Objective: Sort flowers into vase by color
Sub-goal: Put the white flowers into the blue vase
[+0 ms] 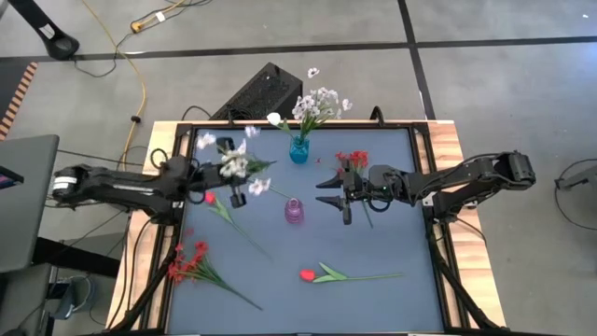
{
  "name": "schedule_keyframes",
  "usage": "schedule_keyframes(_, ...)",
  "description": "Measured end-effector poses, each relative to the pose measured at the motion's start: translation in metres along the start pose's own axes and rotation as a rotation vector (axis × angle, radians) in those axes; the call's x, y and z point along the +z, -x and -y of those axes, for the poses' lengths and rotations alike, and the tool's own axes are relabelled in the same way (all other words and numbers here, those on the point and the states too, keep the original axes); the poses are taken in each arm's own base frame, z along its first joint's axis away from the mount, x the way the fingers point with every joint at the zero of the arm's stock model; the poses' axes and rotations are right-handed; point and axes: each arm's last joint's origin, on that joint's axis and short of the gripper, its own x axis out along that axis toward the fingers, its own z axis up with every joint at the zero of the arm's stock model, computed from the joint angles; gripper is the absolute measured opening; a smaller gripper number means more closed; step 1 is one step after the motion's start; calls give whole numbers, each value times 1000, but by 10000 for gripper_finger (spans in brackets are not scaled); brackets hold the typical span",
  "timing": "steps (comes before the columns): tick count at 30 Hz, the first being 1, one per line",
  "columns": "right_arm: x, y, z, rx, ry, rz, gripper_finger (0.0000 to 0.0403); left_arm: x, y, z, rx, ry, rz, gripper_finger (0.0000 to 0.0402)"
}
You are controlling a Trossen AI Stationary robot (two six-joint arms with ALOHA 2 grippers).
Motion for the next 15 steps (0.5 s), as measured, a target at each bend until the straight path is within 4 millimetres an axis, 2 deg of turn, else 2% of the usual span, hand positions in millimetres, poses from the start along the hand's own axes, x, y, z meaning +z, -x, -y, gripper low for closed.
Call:
schedule_keyframes(3, 0, 0, 0, -1, 9, 0, 193, -18, -8, -5, -16, 21, 17, 0)
schedule_keyframes(8, 0, 0, 1, -5, 12, -2, 193, -39, -36, -12, 0, -10, -9, 0)
schedule_keyframes(15, -3, 0, 1, -6, 8, -29, 193, -65, -74, -35, 62, -11, -58, 0)
